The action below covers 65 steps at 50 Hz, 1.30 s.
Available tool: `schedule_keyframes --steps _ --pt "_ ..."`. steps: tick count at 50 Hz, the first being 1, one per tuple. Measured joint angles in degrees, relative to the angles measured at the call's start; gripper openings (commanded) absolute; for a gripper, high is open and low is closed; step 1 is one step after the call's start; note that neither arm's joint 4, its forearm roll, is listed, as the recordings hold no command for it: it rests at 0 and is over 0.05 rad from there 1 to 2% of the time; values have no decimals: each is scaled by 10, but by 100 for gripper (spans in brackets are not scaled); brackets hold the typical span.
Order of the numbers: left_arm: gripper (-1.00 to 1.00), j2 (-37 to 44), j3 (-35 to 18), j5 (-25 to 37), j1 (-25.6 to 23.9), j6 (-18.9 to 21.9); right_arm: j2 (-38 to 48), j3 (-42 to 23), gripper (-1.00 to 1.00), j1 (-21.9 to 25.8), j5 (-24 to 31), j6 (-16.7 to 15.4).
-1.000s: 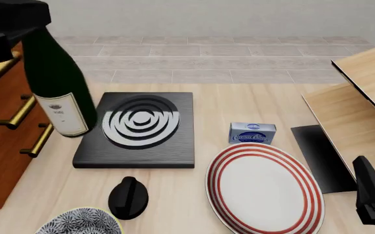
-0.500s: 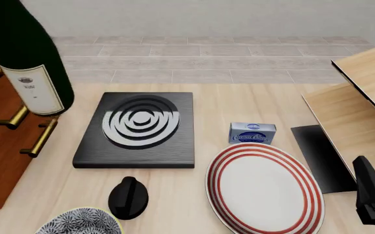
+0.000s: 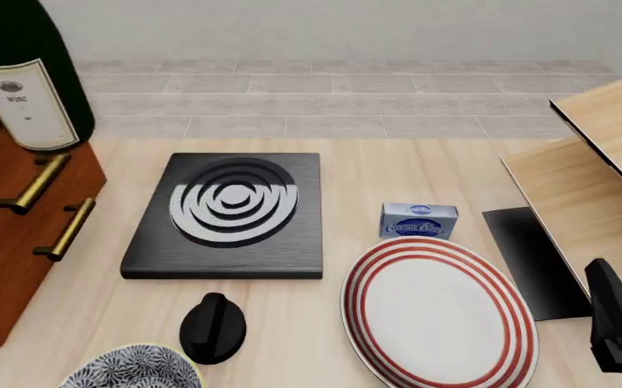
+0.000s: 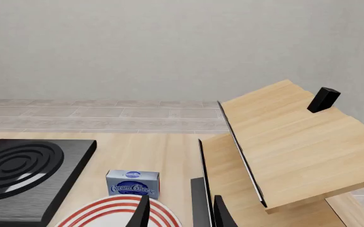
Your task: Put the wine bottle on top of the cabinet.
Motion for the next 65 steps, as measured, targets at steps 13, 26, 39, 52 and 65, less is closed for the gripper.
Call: schedule_keyframes --steps 13,26,39,52,65 --pt "-100 22 -30 3 20 1 0 0 100 0 0 0" --pt "-100 32 -47 3 39 1 0 0 100 0 0 0" --pt "-100 45 -80 13 68 3 0 0 100 0 0 0" --pt "-100 68 -119 21 101 7 0 0 100 0 0 0" --pt "-100 88 -147 21 130 7 0 0 100 0 0 0"
